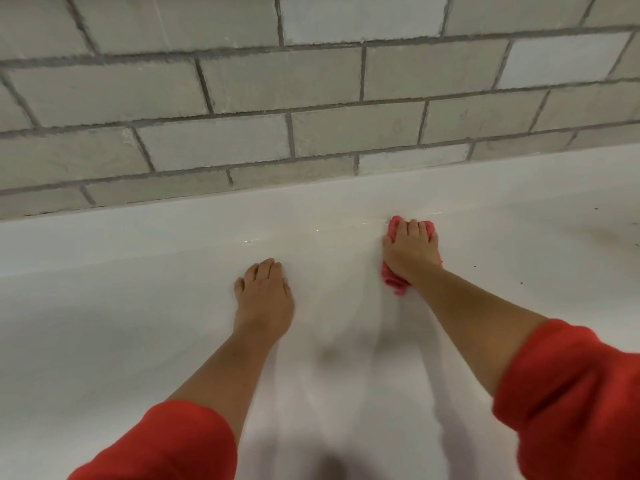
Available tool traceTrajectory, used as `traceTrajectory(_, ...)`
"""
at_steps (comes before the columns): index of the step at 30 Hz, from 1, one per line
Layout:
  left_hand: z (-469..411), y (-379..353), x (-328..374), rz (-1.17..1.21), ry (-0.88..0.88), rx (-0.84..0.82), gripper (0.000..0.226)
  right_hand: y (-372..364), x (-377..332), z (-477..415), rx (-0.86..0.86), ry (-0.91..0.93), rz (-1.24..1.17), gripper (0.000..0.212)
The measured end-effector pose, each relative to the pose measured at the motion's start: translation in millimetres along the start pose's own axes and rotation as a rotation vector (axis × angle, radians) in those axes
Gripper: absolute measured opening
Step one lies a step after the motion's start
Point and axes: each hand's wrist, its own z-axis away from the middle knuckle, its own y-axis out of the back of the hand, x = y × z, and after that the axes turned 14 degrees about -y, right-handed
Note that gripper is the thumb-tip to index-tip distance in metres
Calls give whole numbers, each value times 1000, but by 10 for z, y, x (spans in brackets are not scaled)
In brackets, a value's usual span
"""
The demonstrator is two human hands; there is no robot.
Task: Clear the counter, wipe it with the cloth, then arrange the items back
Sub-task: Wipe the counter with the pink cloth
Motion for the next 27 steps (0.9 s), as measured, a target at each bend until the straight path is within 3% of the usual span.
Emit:
traceTrajectory(2, 0, -13, -9, -4, -3, 4, 44, -12, -305, 41, 4, -108, 9, 62)
traceTrajectory(4, -2, -26, -14, -7, -5, 9, 44, -48, -554, 122, 12, -68, 46, 62)
traceTrajectory(9, -1, -18, -24, -4, -4, 9, 44, -80, -585, 200, 3, 426, -25, 47)
traceTrajectory(17, -12, -27, -45, 9, -12, 10, 45, 52, 25, -280, 144, 106, 18, 41)
traceTrajectory(21, -12, -32, -48, 14, -13, 7, 45, 125, 236, -438, 105, -141, 1, 42)
traceTrajectory(27, -12, -29, -24, 29, -2, 6, 44, 49, -179, -187, -15, -245, 26, 59)
